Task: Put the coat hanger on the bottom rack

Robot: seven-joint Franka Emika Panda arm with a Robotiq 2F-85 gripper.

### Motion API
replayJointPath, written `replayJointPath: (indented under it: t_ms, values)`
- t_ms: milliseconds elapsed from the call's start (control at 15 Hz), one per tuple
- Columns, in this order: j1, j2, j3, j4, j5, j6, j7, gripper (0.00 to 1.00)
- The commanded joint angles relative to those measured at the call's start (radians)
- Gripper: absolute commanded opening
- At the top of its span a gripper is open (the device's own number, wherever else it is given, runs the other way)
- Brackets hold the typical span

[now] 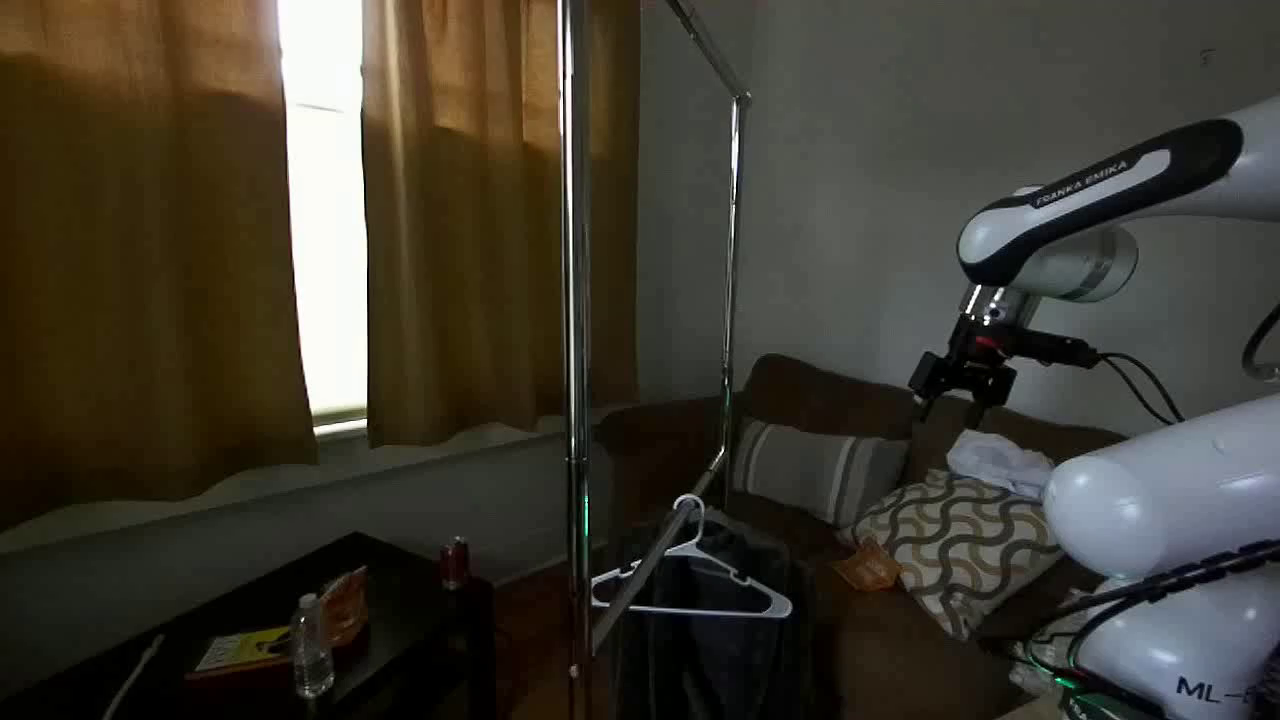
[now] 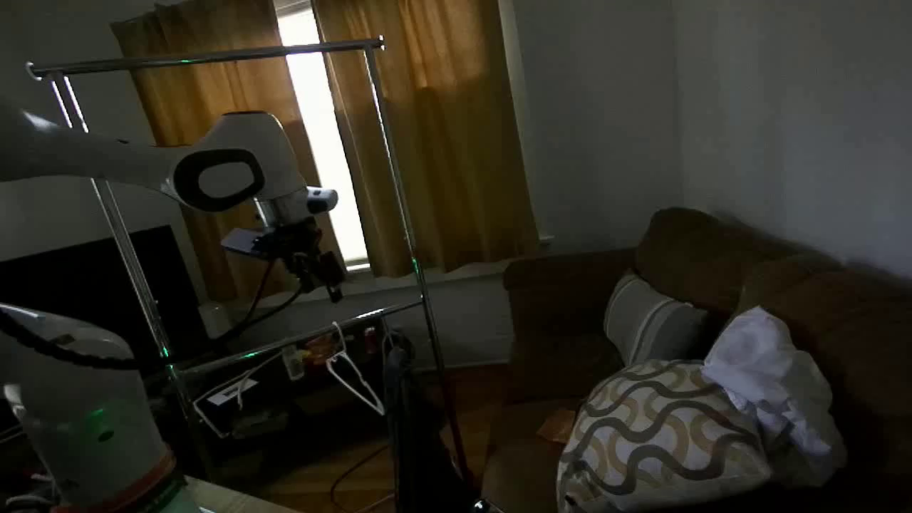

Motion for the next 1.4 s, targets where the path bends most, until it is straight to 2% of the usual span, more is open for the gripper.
replayJointPath:
  t_ms: [0, 200, 267, 333, 533, 733, 933, 1133, 1333]
  values:
    - [-0.007, 0.002, 0.006, -0.014, 0.006, -0.006, -0.005, 1.0]
    - [-0.007, 0.015, 0.008, -0.037, 0.007, -0.006, -0.005, 1.0]
    - [-0.02, 0.067, 0.0, -0.012, 0.005, 0.007, 0.014, 1.0]
    - [-0.065, 0.134, -0.005, 0.02, -0.027, 0.047, 0.05, 1.0]
    - [-0.1, 0.254, -0.086, 0.092, -0.019, 0.111, 0.003, 1.0]
    - [-0.111, 0.393, -0.159, 0.158, -0.007, 0.186, -0.098, 1.0]
    - [-0.096, 0.521, -0.234, 0.213, 0.008, 0.227, -0.275, 1.0]
    - [-0.107, 0.646, -0.284, 0.267, 0.028, 0.276, -0.412, 1.0]
    - [-0.129, 0.737, -0.316, 0.291, 0.082, 0.337, -0.495, 1.0]
